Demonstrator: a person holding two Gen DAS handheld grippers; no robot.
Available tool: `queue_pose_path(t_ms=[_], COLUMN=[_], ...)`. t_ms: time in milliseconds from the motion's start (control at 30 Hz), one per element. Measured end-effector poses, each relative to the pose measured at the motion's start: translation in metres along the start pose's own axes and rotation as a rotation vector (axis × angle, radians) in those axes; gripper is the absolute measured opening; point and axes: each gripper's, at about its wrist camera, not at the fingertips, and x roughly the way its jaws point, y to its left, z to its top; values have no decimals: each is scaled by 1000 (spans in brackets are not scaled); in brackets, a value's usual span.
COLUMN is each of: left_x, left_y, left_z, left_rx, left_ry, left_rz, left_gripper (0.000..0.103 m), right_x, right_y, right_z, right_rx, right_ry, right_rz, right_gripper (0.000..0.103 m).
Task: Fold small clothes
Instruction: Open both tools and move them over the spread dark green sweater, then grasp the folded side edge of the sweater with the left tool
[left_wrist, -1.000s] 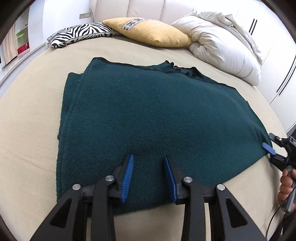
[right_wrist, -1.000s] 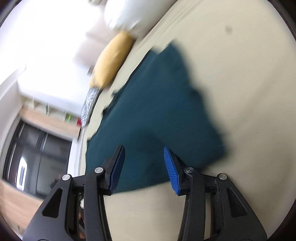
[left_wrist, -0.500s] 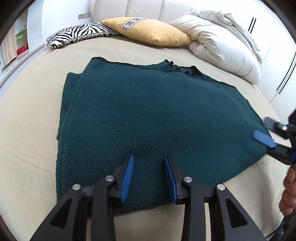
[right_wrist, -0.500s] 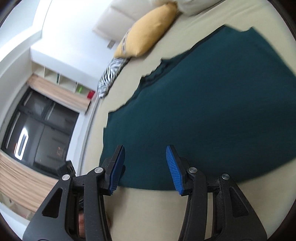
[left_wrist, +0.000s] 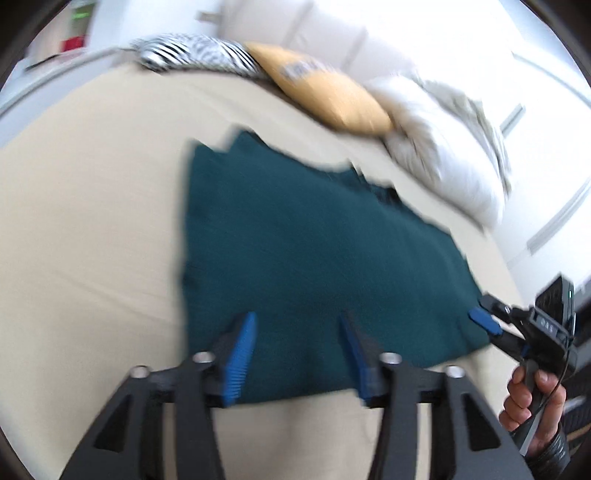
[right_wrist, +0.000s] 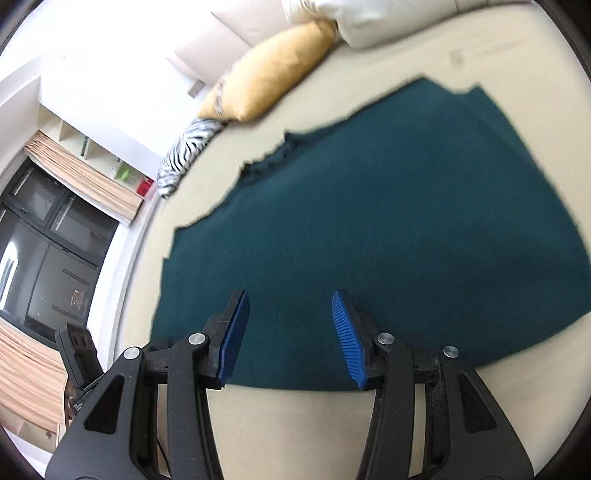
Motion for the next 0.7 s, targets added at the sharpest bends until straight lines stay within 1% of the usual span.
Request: queue_pose_path(t_ms=[67, 133, 167, 300, 533, 567, 600, 633, 667, 700], left_x=[-9, -9, -6, 15, 39, 43, 46, 49, 52, 54], left_y=[19, 37, 42, 62, 89, 93, 95, 94, 92, 88], left_z=[6, 12, 14, 21, 38, 40, 42, 45, 48, 49], left_rx=[-70, -131, -149, -252, -409, -431, -444, -446, -440, -424], left_ry=[-20, -11, -2, 54, 101, 111, 121, 128, 140, 151], left_rz=[-13, -7, -17, -117, -283, -305, -318, -318, -310, -301], left_gripper=[55, 57, 57, 61, 62, 61, 58, 56, 51, 50], right_x=[-8, -6, -4, 13, 28, 30, 32, 35, 38, 43], right_y=[7, 17, 22, 41, 60, 62, 63, 65, 67, 69], right_z=[4, 7, 7, 6, 10, 12, 13, 16, 18, 20], right_rx=[-13, -23, -27, -67, -123, -123, -121, -121, -121, -120], right_ry=[-15, -15, -6, 34, 86, 91, 94, 99, 105, 111], right_rz=[15, 34, 46, 61, 98, 105, 114, 125, 131, 129], right_gripper=[48, 51, 51, 51, 51, 51, 51, 51, 51, 51])
